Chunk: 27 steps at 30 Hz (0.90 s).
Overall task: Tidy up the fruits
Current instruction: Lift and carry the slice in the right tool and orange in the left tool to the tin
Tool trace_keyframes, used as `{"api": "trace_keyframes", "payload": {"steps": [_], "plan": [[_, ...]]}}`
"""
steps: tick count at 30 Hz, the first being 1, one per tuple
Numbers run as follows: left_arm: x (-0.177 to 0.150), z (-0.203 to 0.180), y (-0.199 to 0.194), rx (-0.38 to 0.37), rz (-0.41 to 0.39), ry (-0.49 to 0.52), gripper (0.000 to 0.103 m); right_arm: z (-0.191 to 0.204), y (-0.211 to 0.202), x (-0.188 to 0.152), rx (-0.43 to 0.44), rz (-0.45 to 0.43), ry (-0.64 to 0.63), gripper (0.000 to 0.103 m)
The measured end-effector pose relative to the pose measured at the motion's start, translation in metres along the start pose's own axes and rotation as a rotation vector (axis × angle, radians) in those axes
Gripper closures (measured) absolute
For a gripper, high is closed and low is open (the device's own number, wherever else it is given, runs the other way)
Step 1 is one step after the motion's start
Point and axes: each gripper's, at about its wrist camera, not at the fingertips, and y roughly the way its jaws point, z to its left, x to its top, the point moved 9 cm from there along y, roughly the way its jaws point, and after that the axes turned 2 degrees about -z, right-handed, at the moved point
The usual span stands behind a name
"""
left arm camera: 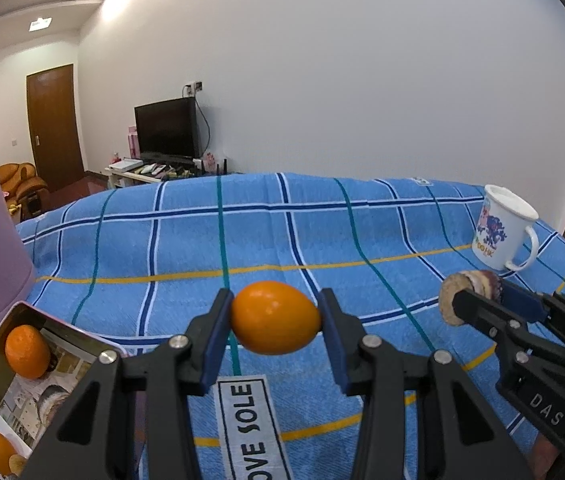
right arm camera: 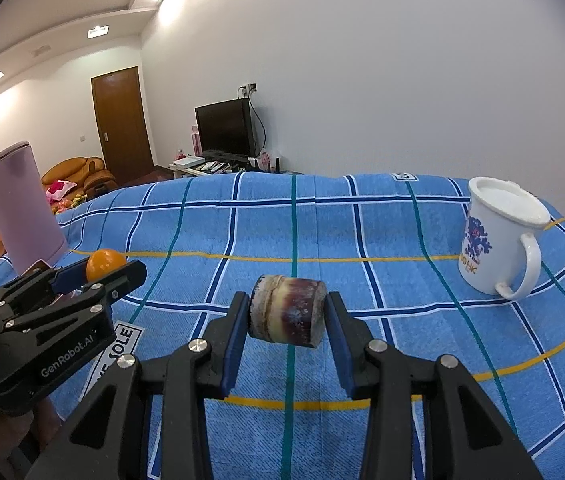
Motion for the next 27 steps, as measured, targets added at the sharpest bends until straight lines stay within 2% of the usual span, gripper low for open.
{"api": "trace_keyframes", "payload": {"steps": [27], "plan": [[0.007, -0.001, -0.019, 0.008, -0.097, 0.010, 0.058, 0.005, -0.012, 0.005, 0.000, -0.068, -0.032, 0.063]]}}
